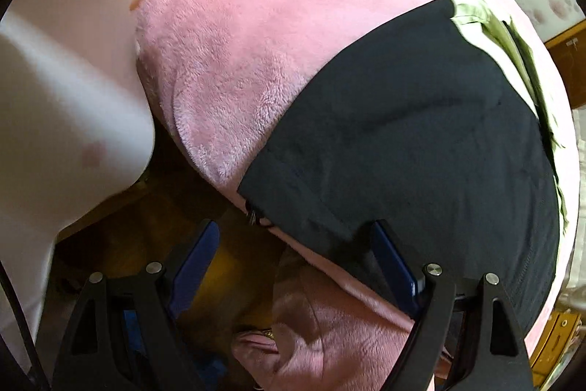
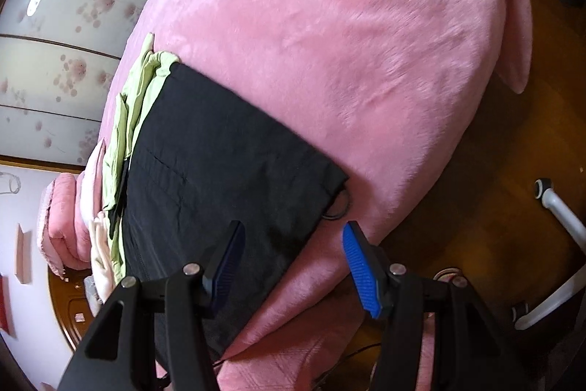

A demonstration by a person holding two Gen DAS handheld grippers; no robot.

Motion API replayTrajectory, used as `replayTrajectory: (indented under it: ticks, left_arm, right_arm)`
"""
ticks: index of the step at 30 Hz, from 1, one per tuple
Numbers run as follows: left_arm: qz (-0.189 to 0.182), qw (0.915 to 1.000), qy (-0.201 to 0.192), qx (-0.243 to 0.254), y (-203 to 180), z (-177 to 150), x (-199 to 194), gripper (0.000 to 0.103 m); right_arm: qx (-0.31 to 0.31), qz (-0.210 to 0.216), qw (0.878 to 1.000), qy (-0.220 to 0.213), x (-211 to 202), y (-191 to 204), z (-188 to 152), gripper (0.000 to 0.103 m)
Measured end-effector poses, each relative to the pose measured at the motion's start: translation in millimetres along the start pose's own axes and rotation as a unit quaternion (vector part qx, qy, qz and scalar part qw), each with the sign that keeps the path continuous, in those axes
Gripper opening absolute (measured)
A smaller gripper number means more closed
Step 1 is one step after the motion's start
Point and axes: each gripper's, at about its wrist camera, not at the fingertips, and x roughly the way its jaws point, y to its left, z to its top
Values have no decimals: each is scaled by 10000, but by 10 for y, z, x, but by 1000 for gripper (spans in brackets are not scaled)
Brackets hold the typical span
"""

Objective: Fold large clothes

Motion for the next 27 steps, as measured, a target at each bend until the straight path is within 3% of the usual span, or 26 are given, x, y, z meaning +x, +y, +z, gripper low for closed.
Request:
replayTrajectory:
  ticks: [9, 12, 15, 17, 19, 20, 23, 27]
  left_arm:
    - [-88, 9994, -153, 307, -80, 124, 136, 82]
    - [-132, 9988, -8, 469, -158, 181, 160, 72]
    - [-165, 9984, 275, 461, -172, 238, 177, 65]
    - [-174, 9978, 467, 436, -201, 260, 154, 44]
    - [-139, 9972, 521, 522, -263, 253, 105, 24]
    - [-137, 9965, 536, 621, -321, 240, 57, 20]
    - [-181, 9957, 480, 768, -502, 221, -105, 18]
    - [-492, 9955, 544, 592, -727, 260, -384, 17]
  right_arm:
    - [-278, -325, 9991, -9, 272, 229, 54, 57]
    - [-492, -552, 9972, -80, 288, 320, 39, 55]
    - [-715, -677, 9951, -118, 260, 337, 38, 40]
    - [-840, -760, 9935, -125, 222, 352, 55, 24]
    - [-933, -850, 9920, -105, 193, 383, 76, 16]
    - [-993, -869, 9912, -98, 172, 412, 80, 14]
    - [-972, -967, 9905, 95, 100, 515, 129, 11]
    - [-704, -442, 9961, 311, -95, 743, 248, 9]
